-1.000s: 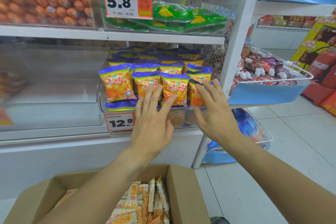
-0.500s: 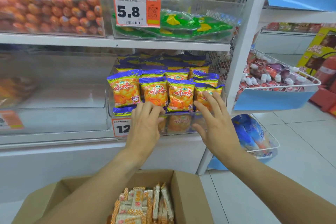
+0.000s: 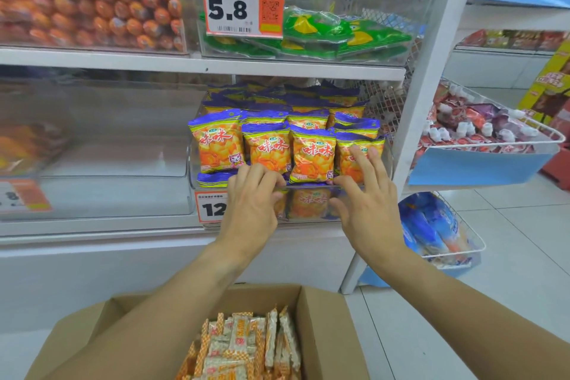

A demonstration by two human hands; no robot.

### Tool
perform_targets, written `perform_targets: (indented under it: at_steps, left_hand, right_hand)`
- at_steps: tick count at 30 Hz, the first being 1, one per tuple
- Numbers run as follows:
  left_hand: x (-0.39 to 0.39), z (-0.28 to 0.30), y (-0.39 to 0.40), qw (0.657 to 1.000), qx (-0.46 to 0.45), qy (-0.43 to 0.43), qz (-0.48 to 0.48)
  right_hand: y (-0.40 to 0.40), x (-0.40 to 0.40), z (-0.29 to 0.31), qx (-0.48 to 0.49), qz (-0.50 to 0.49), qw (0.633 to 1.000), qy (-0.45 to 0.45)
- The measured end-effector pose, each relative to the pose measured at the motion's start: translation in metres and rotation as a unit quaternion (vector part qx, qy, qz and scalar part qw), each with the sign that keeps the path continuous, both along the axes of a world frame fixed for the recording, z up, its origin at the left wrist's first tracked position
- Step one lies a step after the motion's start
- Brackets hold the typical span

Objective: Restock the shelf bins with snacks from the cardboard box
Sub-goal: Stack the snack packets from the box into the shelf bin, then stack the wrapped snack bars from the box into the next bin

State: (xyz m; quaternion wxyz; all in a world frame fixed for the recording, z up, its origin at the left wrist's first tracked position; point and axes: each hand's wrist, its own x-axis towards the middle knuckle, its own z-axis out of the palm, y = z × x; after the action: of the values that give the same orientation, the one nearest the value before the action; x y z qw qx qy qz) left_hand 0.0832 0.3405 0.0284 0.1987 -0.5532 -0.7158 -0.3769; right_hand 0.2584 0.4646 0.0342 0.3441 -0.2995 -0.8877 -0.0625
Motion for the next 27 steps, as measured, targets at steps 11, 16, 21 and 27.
perform_targets:
  at_steps: [11,16,21,27]
  left_hand:
    - [0.013,0.010,-0.052,0.981,0.172,-0.082,-0.026]
    - [0.008,-0.022,-0.113,0.991,0.072,-0.112,0.015]
    - [-0.017,-0.092,-0.180,0.942,-0.226,-0.246,0.031]
    - [-0.019,-0.164,-0.245,0.851,-0.434,-0.282,0.085]
  right_hand:
    - [-0.049,0.002,0.050,0.045,0.115,0.986,0.109]
    - [-0.109,-0.022,0.031,-0.102,0.209,0.968,-0.093]
    - [-0.153,-0.062,-0.037,-0.315,0.131,0.877,-0.339]
    - [-0.194,-0.059,-0.146,-0.455,0.087,0.816,-0.346]
